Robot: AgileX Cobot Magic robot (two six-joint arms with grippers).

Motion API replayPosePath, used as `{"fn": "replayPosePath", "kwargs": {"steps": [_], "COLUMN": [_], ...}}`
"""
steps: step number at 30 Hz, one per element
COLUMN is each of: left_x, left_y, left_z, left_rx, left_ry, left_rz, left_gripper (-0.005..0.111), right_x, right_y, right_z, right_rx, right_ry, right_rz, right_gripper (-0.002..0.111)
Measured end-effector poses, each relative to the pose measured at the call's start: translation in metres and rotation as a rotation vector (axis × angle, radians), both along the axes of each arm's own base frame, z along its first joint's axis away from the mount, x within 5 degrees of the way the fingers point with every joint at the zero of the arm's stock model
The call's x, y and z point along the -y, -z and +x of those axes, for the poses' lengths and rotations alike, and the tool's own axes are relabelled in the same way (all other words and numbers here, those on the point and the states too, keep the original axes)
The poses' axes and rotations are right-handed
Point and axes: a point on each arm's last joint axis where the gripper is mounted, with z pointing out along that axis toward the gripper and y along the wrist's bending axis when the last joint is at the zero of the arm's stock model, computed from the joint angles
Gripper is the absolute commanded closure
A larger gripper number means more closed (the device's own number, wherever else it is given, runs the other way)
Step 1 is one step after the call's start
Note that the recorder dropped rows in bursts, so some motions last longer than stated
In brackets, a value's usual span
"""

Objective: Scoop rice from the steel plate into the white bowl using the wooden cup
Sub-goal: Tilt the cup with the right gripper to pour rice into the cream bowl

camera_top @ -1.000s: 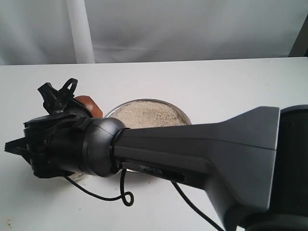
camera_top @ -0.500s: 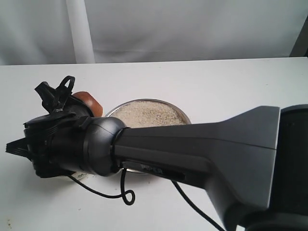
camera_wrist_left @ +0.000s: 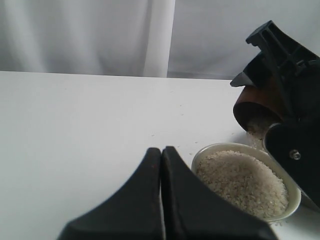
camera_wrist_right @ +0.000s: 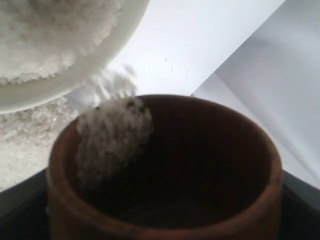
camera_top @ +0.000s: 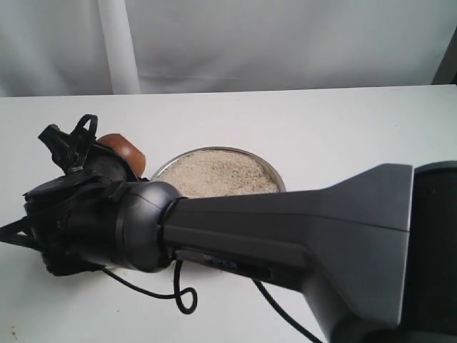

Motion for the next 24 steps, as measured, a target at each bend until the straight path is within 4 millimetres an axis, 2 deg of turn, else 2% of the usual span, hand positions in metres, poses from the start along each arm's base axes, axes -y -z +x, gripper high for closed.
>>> {"fn": "replayPosePath", "kwargs": {"steps": [24], "left_x": [0.0], "left_y": [0.0], "left_z": [0.0], "left_rx": [0.0], "left_ry": [0.0], "left_rz": [0.0], "left_gripper": [0.107], "right_x": [-0.0048], "right_y": [-0.0084], "right_z": [-0.0061], "right_rx": [0.127], "right_ry": [-0.052], "right_rz": [-0.09], "right_gripper": [0.108]}}
